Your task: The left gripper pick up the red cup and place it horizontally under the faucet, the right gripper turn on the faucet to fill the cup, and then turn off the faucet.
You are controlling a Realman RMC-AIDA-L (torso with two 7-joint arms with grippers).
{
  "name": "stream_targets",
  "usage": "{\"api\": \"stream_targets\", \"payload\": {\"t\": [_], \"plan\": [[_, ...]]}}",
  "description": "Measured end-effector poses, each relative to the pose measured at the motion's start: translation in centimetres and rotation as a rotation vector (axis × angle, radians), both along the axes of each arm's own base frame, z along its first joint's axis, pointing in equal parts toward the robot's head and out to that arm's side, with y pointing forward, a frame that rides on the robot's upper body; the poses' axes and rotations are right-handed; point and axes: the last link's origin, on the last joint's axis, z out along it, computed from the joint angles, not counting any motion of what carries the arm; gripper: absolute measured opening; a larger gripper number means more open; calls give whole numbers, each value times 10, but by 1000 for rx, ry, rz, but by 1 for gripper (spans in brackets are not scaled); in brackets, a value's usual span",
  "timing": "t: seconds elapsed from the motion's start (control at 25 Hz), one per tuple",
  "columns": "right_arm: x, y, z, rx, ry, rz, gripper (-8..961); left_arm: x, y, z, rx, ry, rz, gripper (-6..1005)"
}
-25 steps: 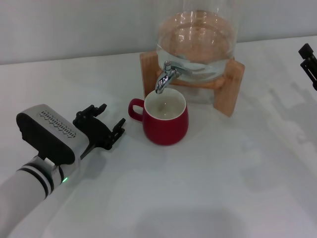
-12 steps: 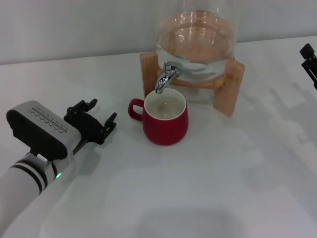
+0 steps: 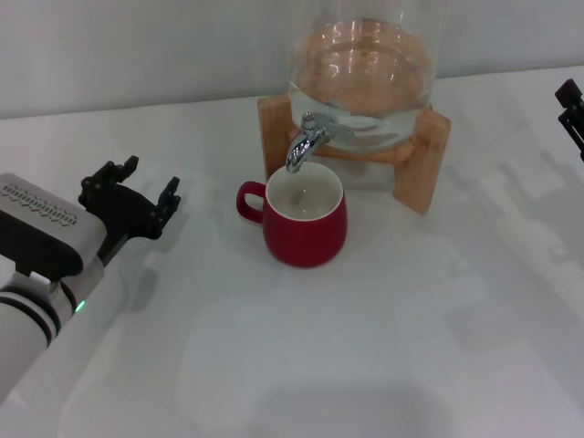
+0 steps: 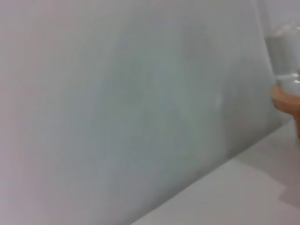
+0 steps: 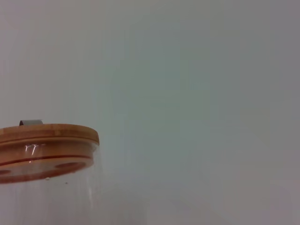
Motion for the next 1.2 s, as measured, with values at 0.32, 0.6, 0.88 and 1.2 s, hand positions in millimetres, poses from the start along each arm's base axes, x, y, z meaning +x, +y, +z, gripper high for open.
{"api": "stream_targets", "payload": {"t": [0.32, 0.6, 0.88, 1.2], "plan": [[0, 2, 2, 7, 0, 2, 722, -4, 3, 25, 141, -140, 34, 604], [-1, 3, 7, 10, 20, 17, 722, -11, -4, 43, 261, -253, 54, 605], [-2, 3, 7, 10, 29, 26, 722, -24, -14, 49, 296, -270, 77, 605], [-6, 2, 8, 2, 35, 58, 722, -51, -34, 59, 355, -273, 149, 677]]}}
